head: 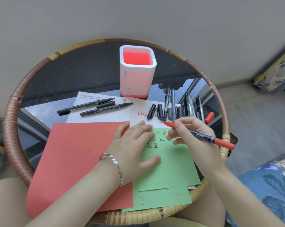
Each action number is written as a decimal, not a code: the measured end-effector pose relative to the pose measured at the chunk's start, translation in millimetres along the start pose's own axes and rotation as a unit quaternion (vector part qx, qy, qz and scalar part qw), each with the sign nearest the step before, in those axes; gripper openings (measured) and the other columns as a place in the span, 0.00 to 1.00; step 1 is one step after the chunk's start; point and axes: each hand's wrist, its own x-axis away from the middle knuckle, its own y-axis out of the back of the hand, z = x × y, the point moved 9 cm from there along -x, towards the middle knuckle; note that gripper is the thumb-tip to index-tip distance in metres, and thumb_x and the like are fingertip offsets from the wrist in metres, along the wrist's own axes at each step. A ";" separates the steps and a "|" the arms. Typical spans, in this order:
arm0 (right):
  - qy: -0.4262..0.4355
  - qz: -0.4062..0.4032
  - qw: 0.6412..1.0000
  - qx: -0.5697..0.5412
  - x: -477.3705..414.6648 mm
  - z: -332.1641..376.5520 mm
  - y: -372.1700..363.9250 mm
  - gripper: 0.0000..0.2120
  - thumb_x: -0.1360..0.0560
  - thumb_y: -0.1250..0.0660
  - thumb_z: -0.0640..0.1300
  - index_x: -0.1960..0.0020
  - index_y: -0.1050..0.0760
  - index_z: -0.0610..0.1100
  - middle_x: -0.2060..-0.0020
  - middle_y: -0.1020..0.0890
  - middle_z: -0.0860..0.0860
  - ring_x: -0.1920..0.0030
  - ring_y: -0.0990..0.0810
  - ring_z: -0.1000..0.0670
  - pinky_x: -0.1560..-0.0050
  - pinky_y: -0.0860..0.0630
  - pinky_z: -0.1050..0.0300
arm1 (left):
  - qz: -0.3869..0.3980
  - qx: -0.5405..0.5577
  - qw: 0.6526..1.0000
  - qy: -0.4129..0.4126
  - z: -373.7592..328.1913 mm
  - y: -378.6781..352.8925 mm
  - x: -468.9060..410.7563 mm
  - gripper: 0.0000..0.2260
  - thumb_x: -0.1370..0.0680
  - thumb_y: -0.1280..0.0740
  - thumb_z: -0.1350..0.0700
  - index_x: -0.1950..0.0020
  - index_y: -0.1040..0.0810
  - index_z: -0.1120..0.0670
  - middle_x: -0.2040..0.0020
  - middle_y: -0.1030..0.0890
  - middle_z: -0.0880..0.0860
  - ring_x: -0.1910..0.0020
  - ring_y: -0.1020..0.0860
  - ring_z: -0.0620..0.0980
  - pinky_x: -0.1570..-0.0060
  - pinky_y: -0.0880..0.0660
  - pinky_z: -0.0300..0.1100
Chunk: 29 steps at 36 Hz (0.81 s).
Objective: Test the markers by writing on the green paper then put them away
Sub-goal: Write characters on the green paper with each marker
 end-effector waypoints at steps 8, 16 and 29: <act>0.031 -0.149 0.988 0.027 5.9 -13.3 10.2 0.18 0.31 0.29 0.42 0.72 0.33 0.38 0.84 0.28 0.50 0.82 0.31 0.54 0.77 0.33 0.66 | 0.002 -0.001 1.000 0.003 -0.6 0.4 -0.2 0.25 0.33 0.42 0.38 0.44 0.24 0.51 0.39 0.23 0.48 0.35 0.30 0.47 0.36 0.46 0.44; 0.054 -0.223 0.969 0.087 9.7 -17.7 20.8 0.18 0.30 0.35 0.33 0.75 0.39 0.36 0.82 0.32 0.40 0.81 0.34 0.53 0.75 0.35 0.63 | 0.005 -0.002 1.000 0.004 -0.2 -0.1 -0.8 0.25 0.33 0.42 0.38 0.45 0.24 0.52 0.39 0.23 0.49 0.35 0.30 0.48 0.37 0.46 0.45; 0.072 -0.196 0.972 0.111 8.9 -12.3 13.1 0.15 0.33 0.36 0.39 0.74 0.38 0.37 0.77 0.30 0.31 0.76 0.32 0.46 0.72 0.35 0.58 | 0.012 -0.003 1.000 0.006 -0.5 -0.1 -1.0 0.25 0.32 0.42 0.38 0.44 0.24 0.52 0.38 0.24 0.49 0.34 0.30 0.49 0.36 0.47 0.45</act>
